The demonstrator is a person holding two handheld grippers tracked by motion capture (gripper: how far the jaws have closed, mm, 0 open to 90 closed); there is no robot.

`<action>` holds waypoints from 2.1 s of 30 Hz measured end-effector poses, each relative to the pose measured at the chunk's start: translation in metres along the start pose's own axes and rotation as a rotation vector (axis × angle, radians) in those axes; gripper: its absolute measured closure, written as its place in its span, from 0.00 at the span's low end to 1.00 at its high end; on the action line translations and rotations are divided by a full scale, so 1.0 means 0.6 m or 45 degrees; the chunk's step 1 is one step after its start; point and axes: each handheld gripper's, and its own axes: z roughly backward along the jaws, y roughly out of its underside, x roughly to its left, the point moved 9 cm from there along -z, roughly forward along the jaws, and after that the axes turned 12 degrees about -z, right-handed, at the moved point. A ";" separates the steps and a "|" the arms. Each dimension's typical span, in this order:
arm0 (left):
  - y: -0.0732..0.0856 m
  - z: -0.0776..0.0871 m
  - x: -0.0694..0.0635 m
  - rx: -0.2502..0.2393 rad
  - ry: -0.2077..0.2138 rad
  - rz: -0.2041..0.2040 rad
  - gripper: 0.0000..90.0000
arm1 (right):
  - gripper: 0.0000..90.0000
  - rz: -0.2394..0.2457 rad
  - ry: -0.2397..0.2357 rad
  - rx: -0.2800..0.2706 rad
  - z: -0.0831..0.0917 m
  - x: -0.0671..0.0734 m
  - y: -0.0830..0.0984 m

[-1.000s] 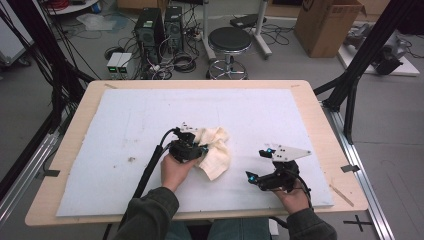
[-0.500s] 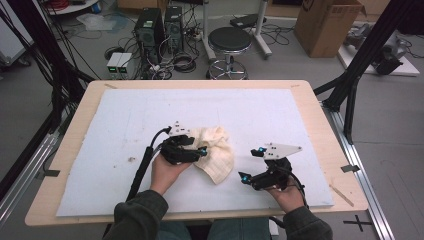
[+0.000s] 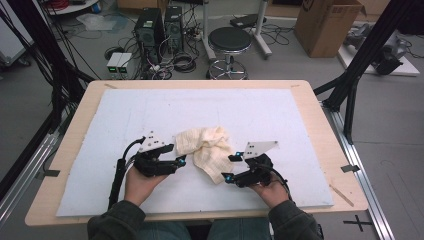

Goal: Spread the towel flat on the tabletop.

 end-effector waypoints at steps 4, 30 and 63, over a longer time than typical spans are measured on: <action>0.019 0.014 -0.002 -0.002 -0.006 -0.013 0.42 | 0.46 0.021 -0.003 0.085 -0.031 0.000 0.005; 0.031 0.012 -0.013 -0.035 0.047 -0.043 0.42 | 0.97 0.091 -0.055 0.106 -0.006 -0.001 0.014; 0.030 -0.090 -0.054 0.121 0.090 -0.179 0.93 | 0.97 0.064 -0.005 0.081 0.072 -0.035 0.071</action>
